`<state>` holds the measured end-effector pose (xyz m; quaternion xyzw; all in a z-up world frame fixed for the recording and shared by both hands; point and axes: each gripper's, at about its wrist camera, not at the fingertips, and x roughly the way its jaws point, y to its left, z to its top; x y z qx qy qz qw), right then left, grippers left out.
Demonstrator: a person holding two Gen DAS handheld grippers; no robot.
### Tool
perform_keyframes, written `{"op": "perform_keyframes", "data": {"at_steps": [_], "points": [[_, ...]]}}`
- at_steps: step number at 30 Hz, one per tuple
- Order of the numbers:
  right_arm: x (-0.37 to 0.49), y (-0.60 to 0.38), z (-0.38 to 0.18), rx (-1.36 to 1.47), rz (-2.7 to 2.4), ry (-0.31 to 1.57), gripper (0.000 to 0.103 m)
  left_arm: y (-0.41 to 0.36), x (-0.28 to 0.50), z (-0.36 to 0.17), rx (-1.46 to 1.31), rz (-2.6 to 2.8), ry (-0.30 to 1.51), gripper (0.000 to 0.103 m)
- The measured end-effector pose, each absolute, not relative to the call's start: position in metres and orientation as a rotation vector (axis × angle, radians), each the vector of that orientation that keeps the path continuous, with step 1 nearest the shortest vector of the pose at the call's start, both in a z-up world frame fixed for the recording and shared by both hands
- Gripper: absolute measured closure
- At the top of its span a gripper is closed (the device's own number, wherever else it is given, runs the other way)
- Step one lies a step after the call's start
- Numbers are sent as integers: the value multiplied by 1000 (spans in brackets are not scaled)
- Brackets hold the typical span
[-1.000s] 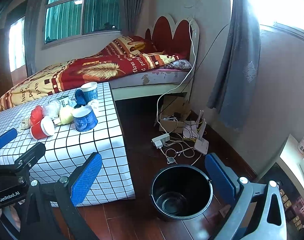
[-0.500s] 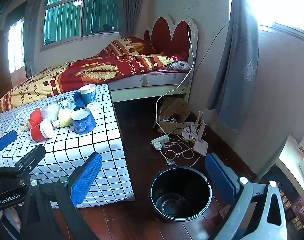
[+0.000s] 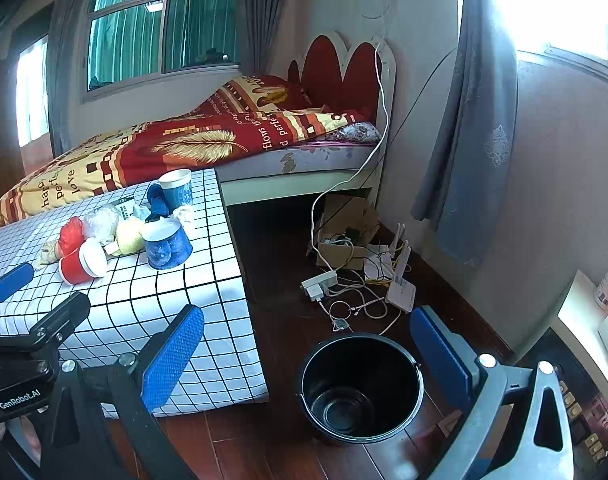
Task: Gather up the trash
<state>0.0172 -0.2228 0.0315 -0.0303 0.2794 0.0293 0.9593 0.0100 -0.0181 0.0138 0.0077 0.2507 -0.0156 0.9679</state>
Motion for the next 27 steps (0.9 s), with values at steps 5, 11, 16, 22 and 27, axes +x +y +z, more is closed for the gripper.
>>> {"op": "perform_keyframes", "data": {"at_steps": [5,11,16,22,27], "points": [[17,-223,32,-61,57,567,0,-16,8,12,13,-31,506,0],[17,-223,31,-59,58,569,0,-15,7,12,12,-31,507,0],[16,-222,30,-60,58,568,0,-14,6,11,10,-32,508,0],[16,-220,26,-59,59,577,0,-12,4,8,7,-28,512,0],[15,-219,24,-60,60,578,0,-11,3,7,5,-22,515,0]]}}
